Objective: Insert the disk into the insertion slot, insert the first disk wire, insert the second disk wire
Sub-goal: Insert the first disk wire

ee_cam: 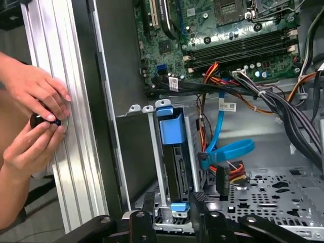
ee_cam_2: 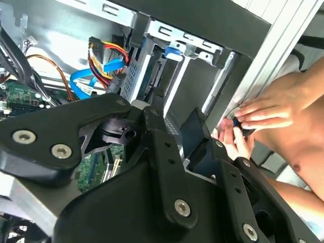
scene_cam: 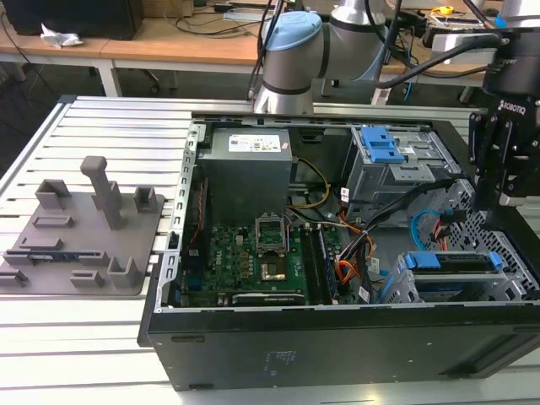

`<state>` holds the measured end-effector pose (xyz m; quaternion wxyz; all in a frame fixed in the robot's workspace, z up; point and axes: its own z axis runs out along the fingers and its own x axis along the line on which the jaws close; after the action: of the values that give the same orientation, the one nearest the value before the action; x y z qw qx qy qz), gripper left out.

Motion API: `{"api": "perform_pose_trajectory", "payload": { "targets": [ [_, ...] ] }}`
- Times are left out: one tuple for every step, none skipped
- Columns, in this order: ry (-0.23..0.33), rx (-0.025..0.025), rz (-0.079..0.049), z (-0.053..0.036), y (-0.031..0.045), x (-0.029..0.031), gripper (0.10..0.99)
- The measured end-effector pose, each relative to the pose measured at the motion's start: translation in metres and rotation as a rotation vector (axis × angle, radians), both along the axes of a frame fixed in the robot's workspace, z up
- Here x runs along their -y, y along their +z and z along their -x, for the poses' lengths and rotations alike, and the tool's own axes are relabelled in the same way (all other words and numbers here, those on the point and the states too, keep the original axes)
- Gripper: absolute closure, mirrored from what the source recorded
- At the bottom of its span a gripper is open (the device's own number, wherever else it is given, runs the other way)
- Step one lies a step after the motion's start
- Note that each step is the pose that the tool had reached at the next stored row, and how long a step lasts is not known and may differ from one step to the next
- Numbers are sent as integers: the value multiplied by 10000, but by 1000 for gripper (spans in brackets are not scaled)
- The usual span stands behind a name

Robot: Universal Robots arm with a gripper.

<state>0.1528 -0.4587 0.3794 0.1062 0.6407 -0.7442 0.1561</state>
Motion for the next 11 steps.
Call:
{"api": "perform_pose_trajectory", "payload": {
  "targets": [
    [0,0,32,0,-9,-42,678],
    [0,0,75,0,-18,-93,678],
    [0,0,128,0,-31,-157,678],
    [0,0,169,0,-39,-200,678],
    [0,0,212,0,-59,-273,678],
    [-1,0,227,1,-72,-310,678],
    [-1,1,244,2,-87,-342,678],
    [-2,0,264,7,-104,-363,678],
    [-1,0,266,12,-122,-365,678],
    [-1,0,268,17,-146,-365,678],
    [2,0,270,18,-164,-366,678]
  ]
}}
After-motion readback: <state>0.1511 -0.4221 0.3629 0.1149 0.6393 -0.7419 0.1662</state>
